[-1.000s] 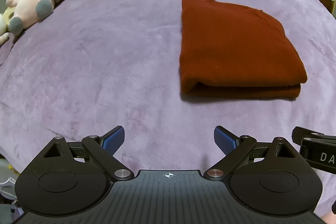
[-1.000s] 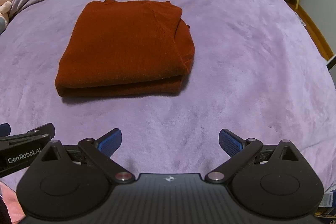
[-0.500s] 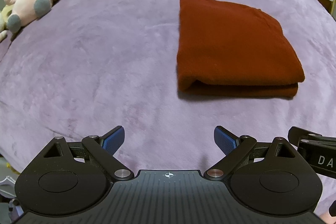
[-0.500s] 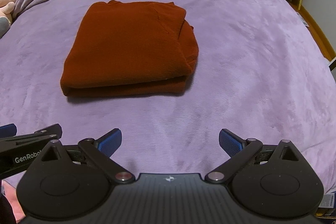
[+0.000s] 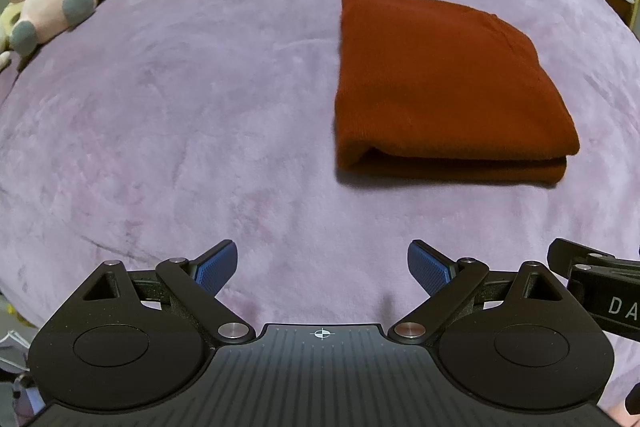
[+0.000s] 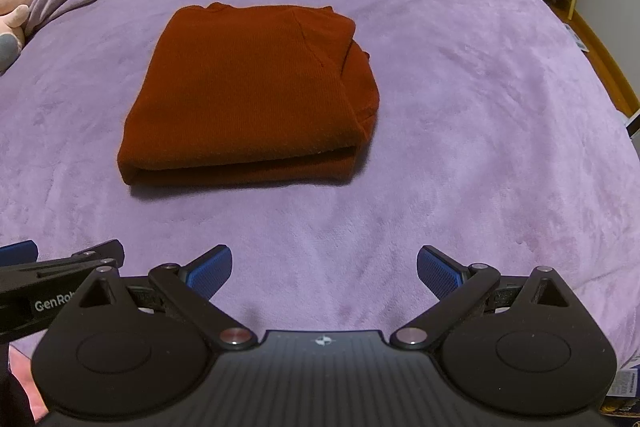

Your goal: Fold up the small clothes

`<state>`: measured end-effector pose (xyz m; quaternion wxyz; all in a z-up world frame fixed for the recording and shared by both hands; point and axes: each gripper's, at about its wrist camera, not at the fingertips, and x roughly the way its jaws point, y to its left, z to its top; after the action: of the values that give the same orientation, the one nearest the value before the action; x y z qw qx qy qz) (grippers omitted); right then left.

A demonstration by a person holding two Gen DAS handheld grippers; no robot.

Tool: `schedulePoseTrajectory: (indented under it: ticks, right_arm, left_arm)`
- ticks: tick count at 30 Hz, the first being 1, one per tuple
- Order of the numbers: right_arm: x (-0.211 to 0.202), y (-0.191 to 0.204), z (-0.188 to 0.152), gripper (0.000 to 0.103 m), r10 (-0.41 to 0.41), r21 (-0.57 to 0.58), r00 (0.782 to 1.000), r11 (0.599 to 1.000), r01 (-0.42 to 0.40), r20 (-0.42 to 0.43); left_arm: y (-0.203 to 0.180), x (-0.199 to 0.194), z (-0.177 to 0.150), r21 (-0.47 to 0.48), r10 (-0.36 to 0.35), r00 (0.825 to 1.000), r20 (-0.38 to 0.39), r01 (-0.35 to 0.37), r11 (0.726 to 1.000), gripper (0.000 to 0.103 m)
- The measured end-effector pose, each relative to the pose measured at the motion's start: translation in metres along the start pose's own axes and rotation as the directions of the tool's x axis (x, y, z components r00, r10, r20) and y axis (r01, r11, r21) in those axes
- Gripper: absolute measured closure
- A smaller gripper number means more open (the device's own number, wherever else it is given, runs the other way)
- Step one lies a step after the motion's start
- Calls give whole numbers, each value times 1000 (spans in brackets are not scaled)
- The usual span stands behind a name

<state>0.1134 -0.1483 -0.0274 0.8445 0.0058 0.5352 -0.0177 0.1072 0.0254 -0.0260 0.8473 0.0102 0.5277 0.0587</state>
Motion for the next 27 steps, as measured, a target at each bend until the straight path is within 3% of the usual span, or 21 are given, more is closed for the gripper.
schedulePoseTrajectory:
  ticks: [27]
  right_arm:
    - [-1,2,0,4,0,-2,1000,1000,0,-3]
  left_arm:
    - [-3,0,0,13,-1,1000,-2,1,1000,7]
